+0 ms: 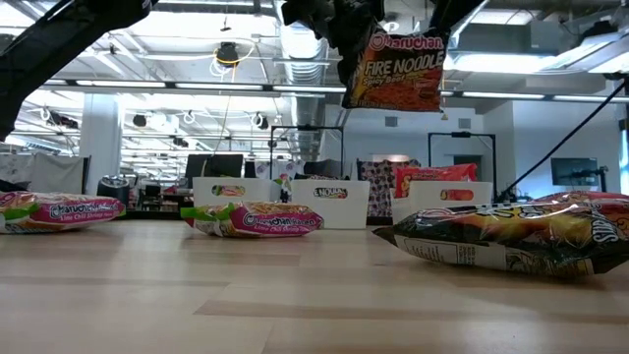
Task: Sort Maruchan noodles
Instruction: Put the black noodle pack into the middle white bin
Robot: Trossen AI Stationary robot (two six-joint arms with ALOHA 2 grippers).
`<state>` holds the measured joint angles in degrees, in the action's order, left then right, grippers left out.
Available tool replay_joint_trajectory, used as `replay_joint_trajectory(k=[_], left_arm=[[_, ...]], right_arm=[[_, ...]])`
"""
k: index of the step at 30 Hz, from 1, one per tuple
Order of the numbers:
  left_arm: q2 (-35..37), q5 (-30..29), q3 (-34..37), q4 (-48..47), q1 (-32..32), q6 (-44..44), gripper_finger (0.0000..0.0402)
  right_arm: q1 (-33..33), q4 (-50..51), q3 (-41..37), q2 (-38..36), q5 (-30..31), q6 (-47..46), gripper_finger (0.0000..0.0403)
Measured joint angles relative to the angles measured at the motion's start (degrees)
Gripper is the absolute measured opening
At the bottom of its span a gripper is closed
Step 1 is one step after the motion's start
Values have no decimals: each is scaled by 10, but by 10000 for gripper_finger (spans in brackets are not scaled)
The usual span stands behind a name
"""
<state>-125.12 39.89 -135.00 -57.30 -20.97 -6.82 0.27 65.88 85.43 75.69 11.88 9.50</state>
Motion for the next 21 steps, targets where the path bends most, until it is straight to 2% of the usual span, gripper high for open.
replay_joint_trajectory(k=[10,16,21], left_arm=[[0,23,0,20,0,16,0],[0,37,0,28,-1,28,0],[0,62,0,55,-3,48,0]], right_arm=[[-16,-7,0,24,2,1,238],[-32,-4,0,23,52,15,232],[-38,-5,0,35,65,17,226]])
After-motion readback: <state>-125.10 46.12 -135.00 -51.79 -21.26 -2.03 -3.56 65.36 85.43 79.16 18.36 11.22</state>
